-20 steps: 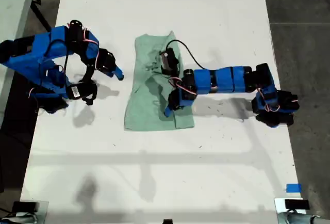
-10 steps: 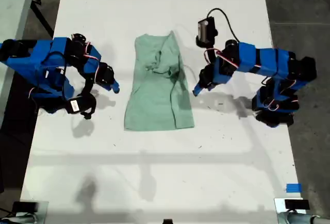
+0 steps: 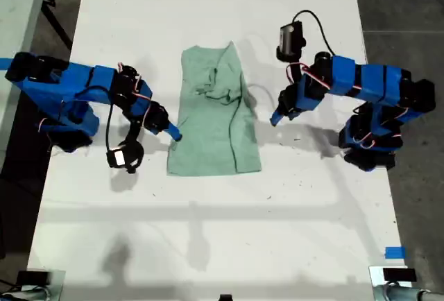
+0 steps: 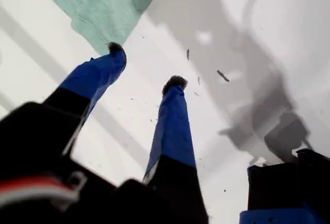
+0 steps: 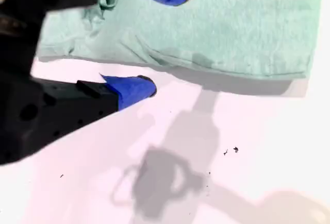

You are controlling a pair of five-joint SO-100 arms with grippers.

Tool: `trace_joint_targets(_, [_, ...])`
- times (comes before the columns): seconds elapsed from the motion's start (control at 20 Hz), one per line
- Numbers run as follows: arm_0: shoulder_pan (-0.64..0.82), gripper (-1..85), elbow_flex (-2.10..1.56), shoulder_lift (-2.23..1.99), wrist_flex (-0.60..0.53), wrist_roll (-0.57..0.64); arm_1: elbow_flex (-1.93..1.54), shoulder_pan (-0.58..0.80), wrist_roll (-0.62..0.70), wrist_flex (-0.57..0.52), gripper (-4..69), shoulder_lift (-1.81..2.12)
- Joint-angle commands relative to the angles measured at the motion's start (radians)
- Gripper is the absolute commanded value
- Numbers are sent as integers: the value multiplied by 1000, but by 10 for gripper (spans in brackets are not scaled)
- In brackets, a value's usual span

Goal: Fold t-shirt

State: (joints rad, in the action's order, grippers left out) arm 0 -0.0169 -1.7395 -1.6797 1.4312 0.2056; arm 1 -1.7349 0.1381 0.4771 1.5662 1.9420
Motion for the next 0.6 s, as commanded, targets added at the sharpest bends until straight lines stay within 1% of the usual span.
trace_joint_targets(0.0, [0,289,-20,61,-107,-3,2,-2,5,-37,197,57])
trace_joint_targets(0.1, [0,274,-43,133,-167,-12,-9,-12,-2,-48,196,60])
trace_joint_targets(0.2, [5,262,-32,218,-195,-20,-21,-20,-9,-60,194,64])
trace_joint_targets(0.25, [3,234,-25,247,-209,-20,-28,-21,-12,-63,193,66])
trace_joint_targets(0.3, [3,141,-20,270,-221,-31,-32,-23,-14,-64,192,69])
trace_joint_targets(0.35, [3,75,-20,281,-232,-38,-38,-23,-15,-67,188,74])
trace_joint_targets(0.4, [2,36,-20,284,-233,-38,-44,-26,-18,-72,185,78])
trace_joint_targets(0.55, [11,0,-32,212,-173,-41,-66,-31,-25,-84,179,87])
